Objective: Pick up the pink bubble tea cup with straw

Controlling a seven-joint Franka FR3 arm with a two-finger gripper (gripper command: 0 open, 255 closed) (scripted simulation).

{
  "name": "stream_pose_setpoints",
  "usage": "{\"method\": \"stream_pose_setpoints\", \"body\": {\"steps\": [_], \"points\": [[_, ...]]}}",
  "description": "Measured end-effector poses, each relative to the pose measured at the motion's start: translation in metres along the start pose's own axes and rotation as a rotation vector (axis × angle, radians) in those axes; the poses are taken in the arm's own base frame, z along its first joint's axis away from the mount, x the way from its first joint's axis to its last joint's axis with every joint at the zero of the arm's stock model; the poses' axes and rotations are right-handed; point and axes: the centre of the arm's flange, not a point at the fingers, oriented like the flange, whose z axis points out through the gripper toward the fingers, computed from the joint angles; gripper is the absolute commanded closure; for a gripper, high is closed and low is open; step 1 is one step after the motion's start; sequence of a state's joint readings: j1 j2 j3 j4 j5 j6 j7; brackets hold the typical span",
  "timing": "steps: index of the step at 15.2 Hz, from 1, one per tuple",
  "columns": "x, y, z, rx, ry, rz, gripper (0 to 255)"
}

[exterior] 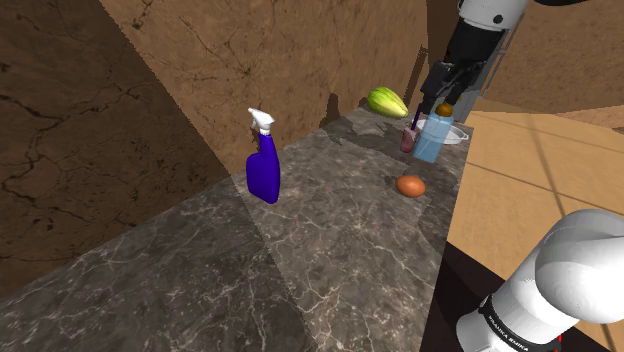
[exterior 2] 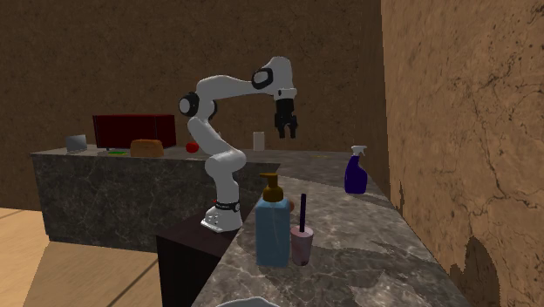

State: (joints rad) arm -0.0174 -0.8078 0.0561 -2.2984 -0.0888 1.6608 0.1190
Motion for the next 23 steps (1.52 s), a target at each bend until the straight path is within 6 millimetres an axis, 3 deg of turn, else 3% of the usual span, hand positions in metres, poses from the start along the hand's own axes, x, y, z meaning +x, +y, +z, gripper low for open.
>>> {"method": "stream_pose_setpoints", "body": {"steps": [2,6,23], "points": [[0.002,0.002,0.004,-0.006,-0.004,-0.007,0],[0.025,0.025,0.035,-0.047,-0.037,-0.056,0],[0.143,0.141,0.172,-0.247,-0.191,-0.299,0]]}}
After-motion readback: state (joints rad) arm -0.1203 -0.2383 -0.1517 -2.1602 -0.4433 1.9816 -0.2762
